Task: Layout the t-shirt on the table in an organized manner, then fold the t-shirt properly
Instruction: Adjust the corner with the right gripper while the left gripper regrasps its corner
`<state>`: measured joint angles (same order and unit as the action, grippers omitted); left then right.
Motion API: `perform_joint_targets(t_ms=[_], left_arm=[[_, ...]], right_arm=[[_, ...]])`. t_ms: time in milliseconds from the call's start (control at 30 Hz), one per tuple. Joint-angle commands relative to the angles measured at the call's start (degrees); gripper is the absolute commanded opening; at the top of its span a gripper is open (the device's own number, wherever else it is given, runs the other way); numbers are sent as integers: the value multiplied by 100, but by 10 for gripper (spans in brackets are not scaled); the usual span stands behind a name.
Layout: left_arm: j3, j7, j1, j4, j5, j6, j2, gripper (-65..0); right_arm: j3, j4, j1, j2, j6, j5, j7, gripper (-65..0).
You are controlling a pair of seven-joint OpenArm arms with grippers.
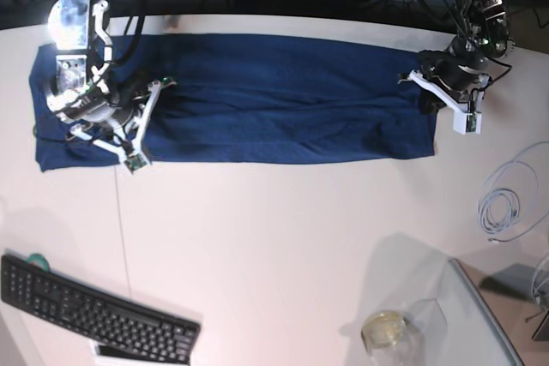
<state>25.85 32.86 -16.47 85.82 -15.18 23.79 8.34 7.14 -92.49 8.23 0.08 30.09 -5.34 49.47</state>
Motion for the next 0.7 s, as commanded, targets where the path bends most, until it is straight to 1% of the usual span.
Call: perform_joint_targets(t_ms=[0,67,200,233,300,333,400,467,533,567,600,633,667], left_arm=[[22,-99,-10,134,-69,8,67,-650],[22,-99,-10,178,-69,8,67,-650],[31,-99,-89,249,-78,8,67,-650],[84,-99,-107,328,-78,8,58,-650],[409,-99,-186,504,-157,34,-21,-650],[593,-99,-195,591,-333,34,-73,-650],[840,-99,-221,662,-790,34,-21,-650],[963,-99,-230,644,-1300,34,199,-650],[980,-99,-300,556,-1730,34,428,-647],[980,-99,-327,486,-2003,43,542,-546],[980,-108,-344,424,-2249,122,630,-448],[989,-117,-353,319,-2478,289,691,-354],[989,-117,-344,196,-2636,465,735,-280]], right_arm=[[-6,75,-80,23,-6,3,-125,-650],[-6,251,-71,23,-6,3,-143,-629],[3,22,25,14,-6,3,-143,-623],[3,-145,52,14,-6,3,-143,-623],[12,-514,175,6,-6,3,-143,-623],[12,-725,236,6,-6,3,-169,-623],[12,-1120,421,6,-15,3,-319,-621],[12,-1446,614,-3,-50,3,-486,-620],[12,-1604,702,-3,-59,3,-459,-620],[3,-1622,720,-3,-59,3,-433,-620],[3,-1622,729,-3,-59,-6,-380,-620],[3,-1622,729,6,-59,-6,-301,-620],[12,-1622,738,6,-59,-6,-231,-620]])
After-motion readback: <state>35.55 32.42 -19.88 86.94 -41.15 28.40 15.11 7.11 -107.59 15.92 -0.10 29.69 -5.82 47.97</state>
